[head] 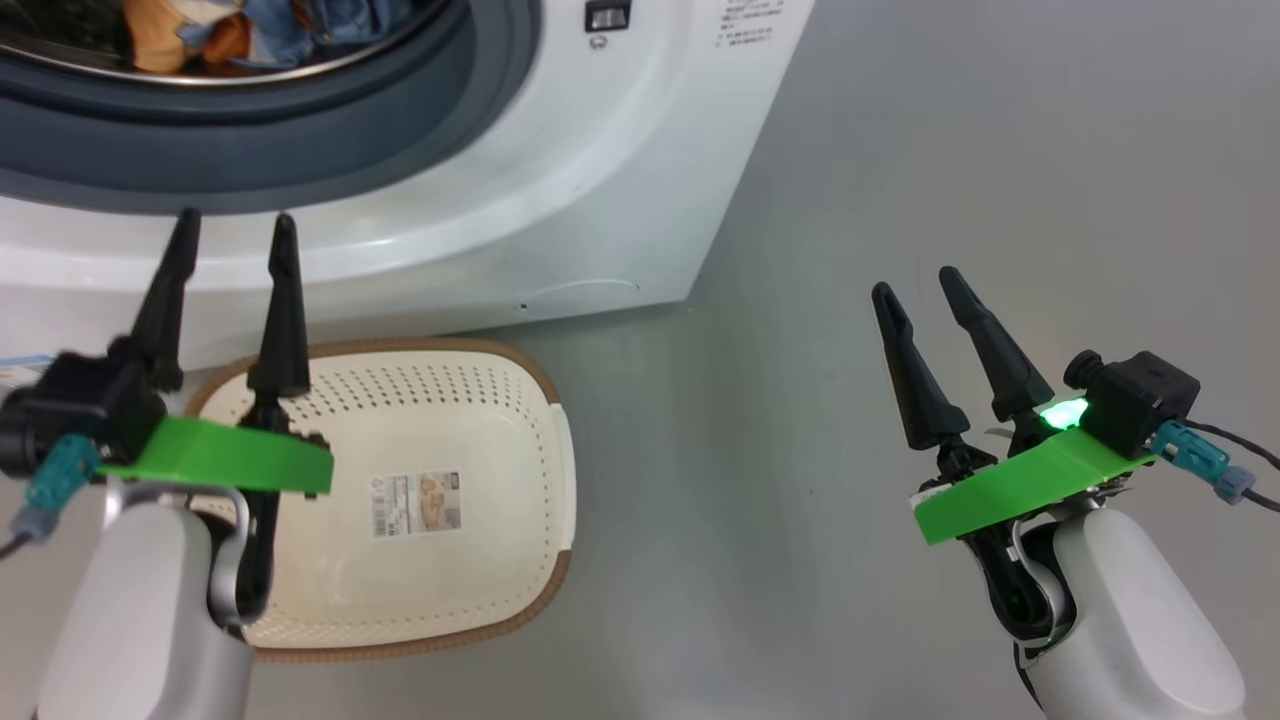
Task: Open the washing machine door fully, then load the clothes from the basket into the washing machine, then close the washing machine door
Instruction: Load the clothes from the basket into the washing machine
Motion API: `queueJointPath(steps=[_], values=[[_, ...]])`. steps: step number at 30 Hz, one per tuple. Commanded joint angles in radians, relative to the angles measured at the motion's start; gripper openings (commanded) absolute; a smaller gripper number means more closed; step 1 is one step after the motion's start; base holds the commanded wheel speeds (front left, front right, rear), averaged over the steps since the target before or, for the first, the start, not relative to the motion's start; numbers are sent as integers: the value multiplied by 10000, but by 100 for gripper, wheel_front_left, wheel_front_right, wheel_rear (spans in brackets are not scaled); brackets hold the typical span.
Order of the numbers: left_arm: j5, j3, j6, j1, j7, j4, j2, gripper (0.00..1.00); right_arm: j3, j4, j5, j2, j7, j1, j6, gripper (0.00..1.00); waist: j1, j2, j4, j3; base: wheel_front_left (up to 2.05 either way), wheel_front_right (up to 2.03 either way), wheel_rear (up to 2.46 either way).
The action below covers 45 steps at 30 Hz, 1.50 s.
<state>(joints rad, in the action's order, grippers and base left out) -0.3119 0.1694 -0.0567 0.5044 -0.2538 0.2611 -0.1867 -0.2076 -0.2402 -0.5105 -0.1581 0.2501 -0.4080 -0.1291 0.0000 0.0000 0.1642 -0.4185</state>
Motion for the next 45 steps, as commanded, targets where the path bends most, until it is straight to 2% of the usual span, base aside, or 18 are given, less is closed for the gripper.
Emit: queueJointPath(steps=[1,34,45], values=[[-87,-342,59,-224,-79,-369,-262,100,-165,184,-71,-75,117,228,-16,100,0,0,-202,307,0,0,0],[287,-1229,264,-3918,-80,-2178,432,100,-67,10,64,-445,117,1240,-16,100,0,0,-1071,2711,0,0,0],[303,-1717,168,-4910,-80,-2350,811,100,-55,-12,122,-478,117,1647,-16,100,0,0,-1278,3180,0,0,0]])
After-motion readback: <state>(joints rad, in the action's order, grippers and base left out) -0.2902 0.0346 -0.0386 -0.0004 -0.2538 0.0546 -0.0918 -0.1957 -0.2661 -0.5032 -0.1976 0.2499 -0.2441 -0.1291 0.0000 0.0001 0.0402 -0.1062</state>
